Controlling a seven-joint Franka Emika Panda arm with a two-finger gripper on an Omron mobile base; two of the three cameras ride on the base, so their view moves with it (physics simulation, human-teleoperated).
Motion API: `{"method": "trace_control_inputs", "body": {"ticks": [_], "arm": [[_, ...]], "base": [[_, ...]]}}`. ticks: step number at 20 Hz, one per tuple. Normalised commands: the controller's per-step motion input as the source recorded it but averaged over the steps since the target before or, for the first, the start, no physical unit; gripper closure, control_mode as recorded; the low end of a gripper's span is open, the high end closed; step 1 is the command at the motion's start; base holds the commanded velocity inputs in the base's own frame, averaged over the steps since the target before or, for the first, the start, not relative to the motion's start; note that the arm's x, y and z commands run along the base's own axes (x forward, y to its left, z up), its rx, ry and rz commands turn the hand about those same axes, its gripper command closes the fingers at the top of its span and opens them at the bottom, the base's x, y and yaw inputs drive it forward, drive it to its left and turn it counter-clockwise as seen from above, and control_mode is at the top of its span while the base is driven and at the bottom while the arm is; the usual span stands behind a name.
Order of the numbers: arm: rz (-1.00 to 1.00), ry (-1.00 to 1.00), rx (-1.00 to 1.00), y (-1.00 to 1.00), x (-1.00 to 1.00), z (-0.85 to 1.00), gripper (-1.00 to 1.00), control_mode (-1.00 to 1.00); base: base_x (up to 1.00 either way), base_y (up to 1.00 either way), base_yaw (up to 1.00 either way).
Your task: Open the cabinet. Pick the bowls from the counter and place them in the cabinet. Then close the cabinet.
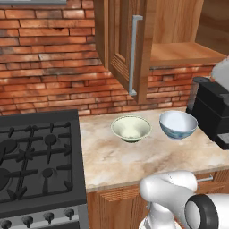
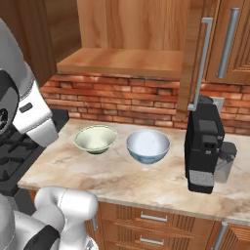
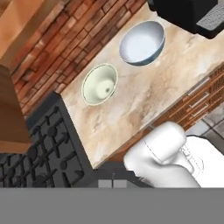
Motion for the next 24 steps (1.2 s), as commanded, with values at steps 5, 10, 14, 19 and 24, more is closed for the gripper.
{"method": "trace_control_inputs", "body": {"ticks": [5,10,14,19,24], "arm": [[0.05,0.14,0.00,0.14,-0.09,-0.57,-1.00,-1.00],[0.10,0.01,0.09,-0.09,-0.03,-0.45,-1.00,-1.00],[0.03,-0.07,0.02,0.00,0.00,-0.53,-1.00,-1.00],[-0.03,-0.12,-0.04,0.02,0.08,-0.45,-1.00,-1.00],[-0.16,0.02,0.01,-0.35,0.27,-0.02,-1.00,-1.00]], "base": [[0.00,0.00,0.00],[0.00,0.00,0.00],[0.00,0.00,0.00],[0.00,0.00,0.00],[0.00,0.00,0.00]]}}
